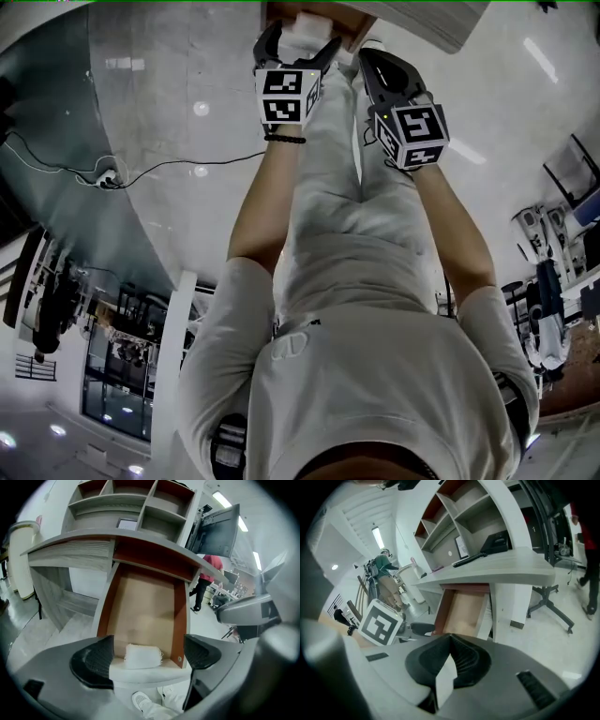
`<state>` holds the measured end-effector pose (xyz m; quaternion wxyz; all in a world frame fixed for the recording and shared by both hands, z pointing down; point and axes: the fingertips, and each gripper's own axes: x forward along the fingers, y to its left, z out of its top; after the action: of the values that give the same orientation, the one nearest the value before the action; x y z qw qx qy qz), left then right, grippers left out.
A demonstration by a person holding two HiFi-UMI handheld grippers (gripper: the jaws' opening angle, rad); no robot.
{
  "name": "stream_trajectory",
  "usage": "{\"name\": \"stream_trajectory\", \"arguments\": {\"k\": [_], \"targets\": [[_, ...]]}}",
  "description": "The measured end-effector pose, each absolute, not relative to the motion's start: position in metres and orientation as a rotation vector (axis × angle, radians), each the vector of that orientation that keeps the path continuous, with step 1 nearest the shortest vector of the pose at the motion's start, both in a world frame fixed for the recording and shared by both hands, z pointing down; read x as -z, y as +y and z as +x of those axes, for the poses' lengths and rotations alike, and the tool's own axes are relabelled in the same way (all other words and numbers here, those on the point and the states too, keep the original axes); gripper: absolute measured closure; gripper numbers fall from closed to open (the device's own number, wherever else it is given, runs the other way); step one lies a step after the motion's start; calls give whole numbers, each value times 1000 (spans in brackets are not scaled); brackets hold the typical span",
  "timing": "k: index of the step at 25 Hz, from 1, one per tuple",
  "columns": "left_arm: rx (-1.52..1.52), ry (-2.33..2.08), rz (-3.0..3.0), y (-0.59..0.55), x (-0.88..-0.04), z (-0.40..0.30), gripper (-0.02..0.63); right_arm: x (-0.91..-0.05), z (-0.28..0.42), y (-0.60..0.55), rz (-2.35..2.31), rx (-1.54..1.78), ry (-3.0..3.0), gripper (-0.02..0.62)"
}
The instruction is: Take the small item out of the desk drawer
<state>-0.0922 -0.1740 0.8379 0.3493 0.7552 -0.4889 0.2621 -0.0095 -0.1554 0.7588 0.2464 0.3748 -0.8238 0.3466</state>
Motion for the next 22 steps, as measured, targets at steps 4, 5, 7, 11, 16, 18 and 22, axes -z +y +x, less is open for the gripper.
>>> {"name": "stream_trajectory", "arguments": {"k": [4, 5, 7, 11, 16, 18, 22], "targets": [[-714, -1261, 1941, -176, -852, -87, 129, -769, -4, -155, 1044, -966, -2241, 597], [-719, -1260, 1940, -177, -855, -86, 128, -771, -3, -155, 1050, -969, -2240, 597], [-725, -1258, 1934, -178, -860, -84, 128, -775, -2, -156, 1059, -974, -2238, 597], [-711, -1263, 1902, -181, -872, -83, 129, -784, 2, -159, 1071, -978, -2233, 597], [-731, -1266, 1872, -178, -882, -83, 129, -790, 9, -158, 1086, -992, -2226, 597], [-751, -1272, 1863, -179, -883, -83, 127, -793, 9, -159, 1087, -996, -2223, 597], [-830, -1259, 1840, -177, -893, -85, 128, -799, 5, -160, 1085, -1007, -2220, 597]]}}
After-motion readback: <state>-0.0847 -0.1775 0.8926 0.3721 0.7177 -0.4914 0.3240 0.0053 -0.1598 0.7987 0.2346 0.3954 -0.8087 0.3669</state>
